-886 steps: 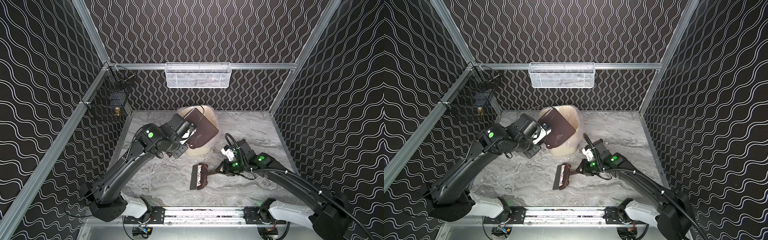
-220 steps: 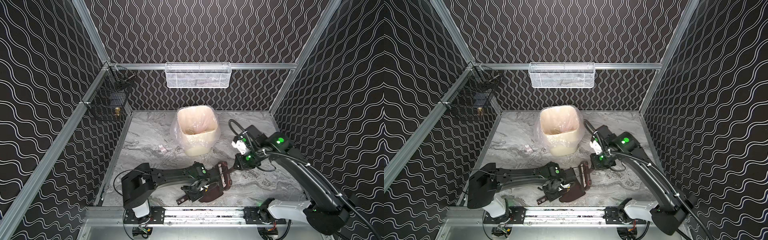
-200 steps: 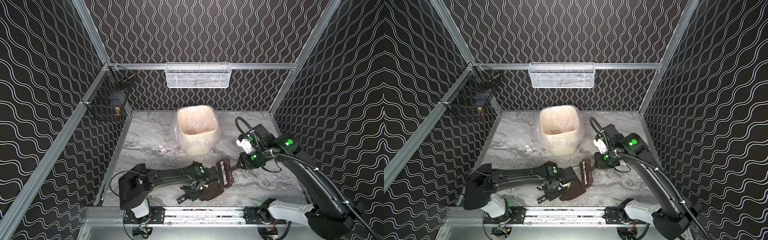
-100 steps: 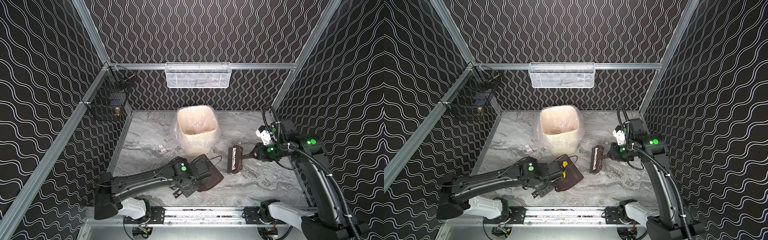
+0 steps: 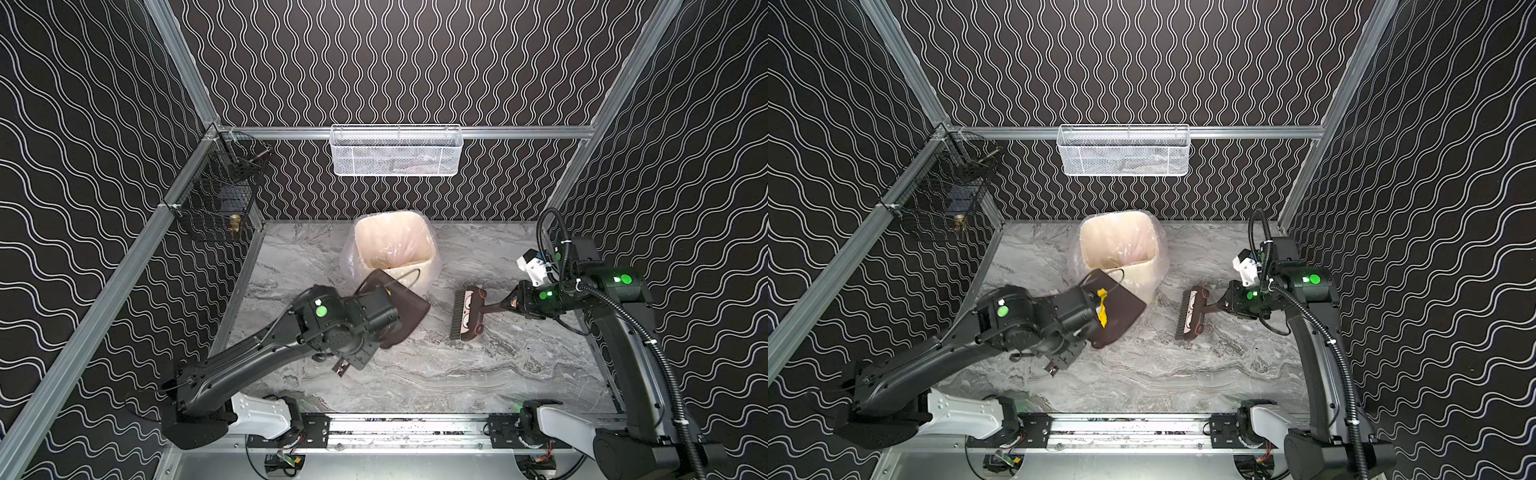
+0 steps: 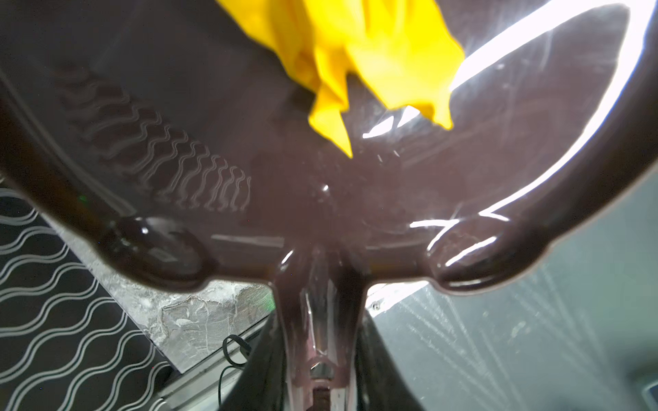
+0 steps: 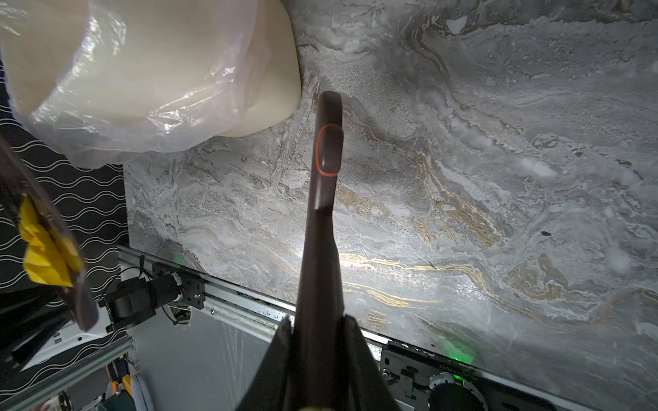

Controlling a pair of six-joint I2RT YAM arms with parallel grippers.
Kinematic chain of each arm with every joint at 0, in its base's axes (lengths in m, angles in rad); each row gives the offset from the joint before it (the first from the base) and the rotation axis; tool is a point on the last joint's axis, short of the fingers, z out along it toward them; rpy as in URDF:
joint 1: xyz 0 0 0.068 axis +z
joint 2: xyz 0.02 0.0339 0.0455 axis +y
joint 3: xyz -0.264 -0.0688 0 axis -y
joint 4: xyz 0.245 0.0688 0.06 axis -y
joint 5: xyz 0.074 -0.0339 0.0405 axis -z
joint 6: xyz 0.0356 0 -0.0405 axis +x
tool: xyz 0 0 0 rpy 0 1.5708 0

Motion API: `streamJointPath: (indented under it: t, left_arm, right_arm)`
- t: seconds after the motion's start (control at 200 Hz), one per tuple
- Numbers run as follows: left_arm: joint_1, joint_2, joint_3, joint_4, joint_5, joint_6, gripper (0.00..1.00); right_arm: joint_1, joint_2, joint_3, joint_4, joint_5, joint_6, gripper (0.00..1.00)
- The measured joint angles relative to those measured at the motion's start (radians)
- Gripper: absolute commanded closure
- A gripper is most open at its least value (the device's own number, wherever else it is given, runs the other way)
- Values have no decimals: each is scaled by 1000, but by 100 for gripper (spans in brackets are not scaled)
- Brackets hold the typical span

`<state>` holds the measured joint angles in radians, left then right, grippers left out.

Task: Sweep away the paper scraps from the table
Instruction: 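Lift the dustpan to the bin with the left while the right draws back, then tip the dustpan over the bin with the left gripper to empty it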

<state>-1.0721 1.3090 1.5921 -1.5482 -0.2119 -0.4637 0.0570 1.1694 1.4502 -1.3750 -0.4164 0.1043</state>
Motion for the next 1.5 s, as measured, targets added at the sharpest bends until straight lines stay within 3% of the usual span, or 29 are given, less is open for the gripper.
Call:
streamJointPath:
  t: [0.466, 0.611, 0.921, 1.502]
  left_arm:
    - [526, 112, 237, -56, 99, 237, 100]
    - [619, 180, 329, -56, 122, 317, 100]
    - [626, 369, 512, -56, 40, 457, 100]
    - [403, 559, 655, -56, -486, 611, 100]
  right_arm:
    - [-19, 16, -24, 28, -53, 2, 100]
    - [-21, 15, -38, 31, -60, 6, 100]
    - [-26, 15, -51, 26, -55, 8, 100]
    - [-27, 31, -113, -4, -62, 4, 100]
